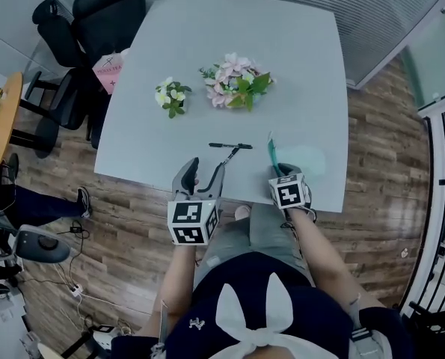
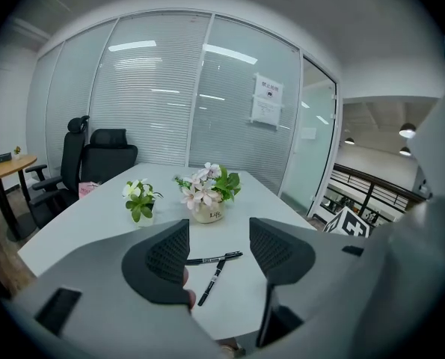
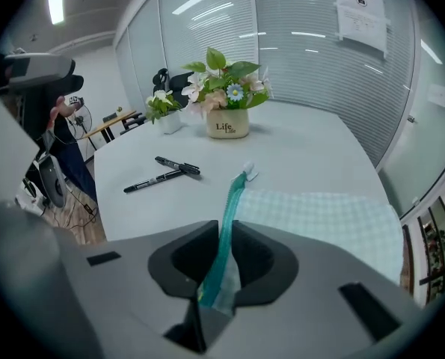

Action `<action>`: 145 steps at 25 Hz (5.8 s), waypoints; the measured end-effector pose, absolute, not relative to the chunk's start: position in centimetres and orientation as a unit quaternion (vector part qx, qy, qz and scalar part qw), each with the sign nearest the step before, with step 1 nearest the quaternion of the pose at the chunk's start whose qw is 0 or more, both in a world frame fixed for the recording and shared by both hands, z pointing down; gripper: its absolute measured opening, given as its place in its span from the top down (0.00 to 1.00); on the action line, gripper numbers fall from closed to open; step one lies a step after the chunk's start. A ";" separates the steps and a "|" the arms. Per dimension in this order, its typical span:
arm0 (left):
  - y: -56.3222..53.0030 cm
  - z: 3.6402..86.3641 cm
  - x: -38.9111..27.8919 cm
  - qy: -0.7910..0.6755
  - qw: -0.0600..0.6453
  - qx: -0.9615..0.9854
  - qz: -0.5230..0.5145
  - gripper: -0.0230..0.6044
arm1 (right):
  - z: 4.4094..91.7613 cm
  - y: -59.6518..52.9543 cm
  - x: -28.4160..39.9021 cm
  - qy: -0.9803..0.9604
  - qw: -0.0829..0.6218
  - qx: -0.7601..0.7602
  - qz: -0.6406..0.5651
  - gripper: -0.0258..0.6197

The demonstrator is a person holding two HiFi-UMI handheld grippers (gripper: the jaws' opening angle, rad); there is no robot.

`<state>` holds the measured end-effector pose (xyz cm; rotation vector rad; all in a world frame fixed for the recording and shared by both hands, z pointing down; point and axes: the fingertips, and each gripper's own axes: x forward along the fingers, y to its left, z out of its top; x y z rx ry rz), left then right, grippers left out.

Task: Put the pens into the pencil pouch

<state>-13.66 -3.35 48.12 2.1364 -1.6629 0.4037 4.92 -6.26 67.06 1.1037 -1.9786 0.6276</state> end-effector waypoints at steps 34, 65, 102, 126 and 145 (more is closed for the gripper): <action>-7.3 47.6 -16.1 -0.614 0.202 0.751 0.133 0.58 | 52.6 -12.0 4.6 -0.835 0.136 0.417 0.333 0.89; -10.1 62.2 -14.7 -0.371 0.174 0.815 0.410 0.63 | 52.3 -14.7 4.6 -0.825 0.115 0.415 0.366 0.89; -9.2 66.2 -13.8 -0.265 0.181 0.820 0.474 0.87 | 52.8 -15.1 3.9 -0.820 0.117 0.406 0.387 0.89; -11.6 54.9 -12.4 -0.391 0.233 0.859 0.235 0.87 | 52.7 -14.6 4.4 -0.823 0.115 0.410 0.376 0.89; -10.9 48.1 -12.7 -0.404 0.223 0.878 0.128 0.88 | 52.5 -14.1 4.5 -0.823 0.112 0.412 0.375 0.89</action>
